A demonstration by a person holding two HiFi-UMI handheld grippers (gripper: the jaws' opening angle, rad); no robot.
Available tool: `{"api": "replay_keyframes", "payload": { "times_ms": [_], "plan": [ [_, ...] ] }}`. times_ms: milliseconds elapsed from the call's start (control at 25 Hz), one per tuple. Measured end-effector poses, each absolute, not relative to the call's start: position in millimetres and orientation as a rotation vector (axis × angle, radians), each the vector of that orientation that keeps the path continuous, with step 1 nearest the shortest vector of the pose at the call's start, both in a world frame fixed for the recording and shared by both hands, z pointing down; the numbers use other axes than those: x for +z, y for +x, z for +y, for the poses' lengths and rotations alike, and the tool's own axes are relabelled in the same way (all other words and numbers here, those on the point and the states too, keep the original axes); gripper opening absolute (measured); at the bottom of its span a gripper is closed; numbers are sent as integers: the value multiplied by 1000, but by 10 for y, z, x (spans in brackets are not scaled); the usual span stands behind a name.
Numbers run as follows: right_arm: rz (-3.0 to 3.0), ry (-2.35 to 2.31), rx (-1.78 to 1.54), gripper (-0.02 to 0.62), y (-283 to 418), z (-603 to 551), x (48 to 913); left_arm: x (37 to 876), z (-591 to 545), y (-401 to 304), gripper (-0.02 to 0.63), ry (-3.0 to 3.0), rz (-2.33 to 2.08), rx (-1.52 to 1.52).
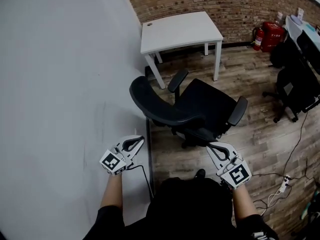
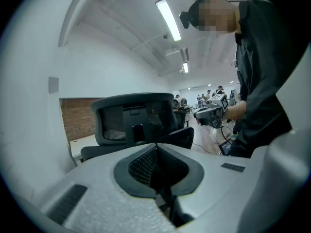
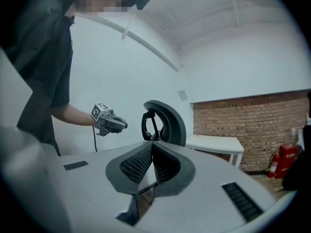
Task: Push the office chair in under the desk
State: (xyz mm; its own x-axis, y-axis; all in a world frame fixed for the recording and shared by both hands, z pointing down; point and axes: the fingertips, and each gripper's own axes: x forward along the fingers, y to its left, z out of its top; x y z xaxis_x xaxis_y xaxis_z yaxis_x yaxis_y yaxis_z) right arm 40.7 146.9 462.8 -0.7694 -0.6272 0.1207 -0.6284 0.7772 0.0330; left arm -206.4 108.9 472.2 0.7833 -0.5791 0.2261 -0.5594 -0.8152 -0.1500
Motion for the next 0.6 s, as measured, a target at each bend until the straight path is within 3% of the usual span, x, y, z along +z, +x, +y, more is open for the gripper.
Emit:
{"api": "replay_keyframes", "payload": {
  "times_ms": [520,600],
  "plan": [
    [-2730,1124,36,9,611,1169,4612,4710,-312,-2659,26,-2807,586,-758],
    [-2683,1162,75,15,650,1110,4662,4799,-586,-2759,102,-2791,491,-849]
  ]
}}
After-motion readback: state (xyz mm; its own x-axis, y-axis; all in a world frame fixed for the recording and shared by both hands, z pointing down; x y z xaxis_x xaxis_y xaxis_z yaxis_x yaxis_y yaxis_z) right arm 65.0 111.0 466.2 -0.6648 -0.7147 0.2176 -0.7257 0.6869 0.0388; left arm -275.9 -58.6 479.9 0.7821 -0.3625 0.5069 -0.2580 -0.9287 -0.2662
